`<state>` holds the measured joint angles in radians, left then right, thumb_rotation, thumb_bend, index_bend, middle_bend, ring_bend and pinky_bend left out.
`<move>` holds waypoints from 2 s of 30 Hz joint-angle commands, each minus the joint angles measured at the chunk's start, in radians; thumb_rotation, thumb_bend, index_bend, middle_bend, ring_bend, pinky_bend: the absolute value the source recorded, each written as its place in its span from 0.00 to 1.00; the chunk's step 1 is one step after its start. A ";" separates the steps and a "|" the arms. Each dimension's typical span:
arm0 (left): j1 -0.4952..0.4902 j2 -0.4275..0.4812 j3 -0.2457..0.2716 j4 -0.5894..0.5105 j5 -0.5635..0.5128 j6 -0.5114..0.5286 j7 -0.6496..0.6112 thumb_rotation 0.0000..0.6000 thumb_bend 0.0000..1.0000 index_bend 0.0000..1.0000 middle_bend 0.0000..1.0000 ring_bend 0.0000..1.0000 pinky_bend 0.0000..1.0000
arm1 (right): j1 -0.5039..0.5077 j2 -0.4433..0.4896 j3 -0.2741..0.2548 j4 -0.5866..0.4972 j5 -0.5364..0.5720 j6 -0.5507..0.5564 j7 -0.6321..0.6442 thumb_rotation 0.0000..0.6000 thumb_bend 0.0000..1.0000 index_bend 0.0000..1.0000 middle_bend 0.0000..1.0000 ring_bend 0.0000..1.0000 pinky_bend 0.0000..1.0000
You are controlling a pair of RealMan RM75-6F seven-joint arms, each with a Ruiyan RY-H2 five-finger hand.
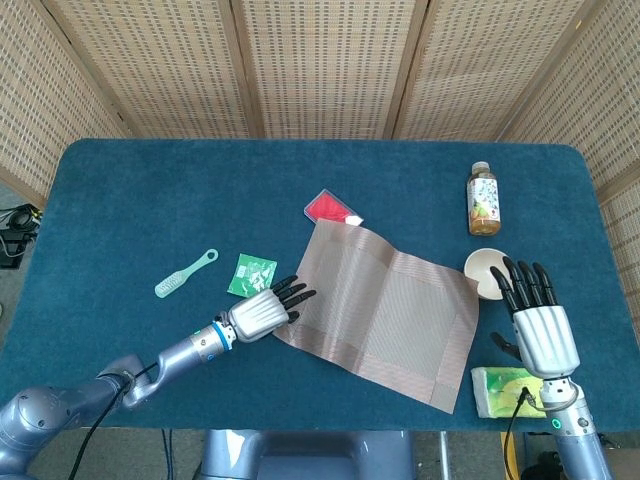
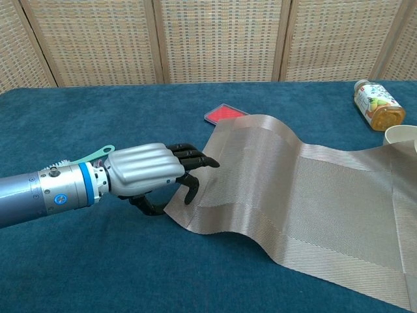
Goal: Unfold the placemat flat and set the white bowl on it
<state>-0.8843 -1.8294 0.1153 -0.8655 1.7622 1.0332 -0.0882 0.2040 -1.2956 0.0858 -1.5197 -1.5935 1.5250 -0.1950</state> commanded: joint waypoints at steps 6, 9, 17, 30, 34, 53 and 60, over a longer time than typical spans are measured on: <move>0.002 0.000 -0.015 -0.027 -0.033 -0.026 -0.019 1.00 0.49 0.64 0.00 0.00 0.00 | -0.003 0.004 0.000 -0.006 -0.004 0.002 0.005 1.00 0.00 0.00 0.00 0.00 0.00; 0.002 0.001 -0.019 -0.032 -0.036 -0.024 -0.016 1.00 0.49 0.68 0.00 0.00 0.00 | -0.003 0.007 -0.001 -0.010 -0.004 0.000 0.011 1.00 0.00 0.00 0.00 0.00 0.00; 0.009 0.018 -0.024 -0.062 -0.040 -0.004 -0.027 1.00 0.49 0.77 0.00 0.00 0.00 | -0.004 0.009 0.000 -0.014 -0.006 -0.001 0.012 1.00 0.00 0.00 0.00 0.00 0.00; 0.096 0.240 0.026 -0.386 -0.031 0.069 0.181 1.00 0.49 0.78 0.00 0.00 0.00 | -0.011 0.016 -0.006 -0.029 -0.031 0.016 0.014 1.00 0.00 0.01 0.00 0.00 0.00; 0.123 0.318 0.047 -0.507 -0.041 0.059 0.292 1.00 0.50 0.78 0.00 0.00 0.00 | -0.015 0.019 -0.010 -0.035 -0.045 0.026 0.013 1.00 0.00 0.01 0.00 0.00 0.00; 0.268 0.540 0.116 -0.770 -0.072 0.082 0.561 1.00 0.51 0.78 0.00 0.00 0.00 | -0.033 0.036 -0.026 -0.065 -0.105 0.069 0.017 1.00 0.00 0.02 0.00 0.00 0.00; 0.297 0.563 0.145 -0.785 -0.036 0.077 0.561 1.00 0.52 0.78 0.00 0.00 0.00 | -0.037 0.037 -0.028 -0.067 -0.116 0.075 0.014 1.00 0.00 0.02 0.00 0.00 0.00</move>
<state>-0.5912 -1.2699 0.2564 -1.6477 1.7227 1.1134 0.4715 0.1666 -1.2586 0.0578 -1.5866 -1.7093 1.6003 -0.1809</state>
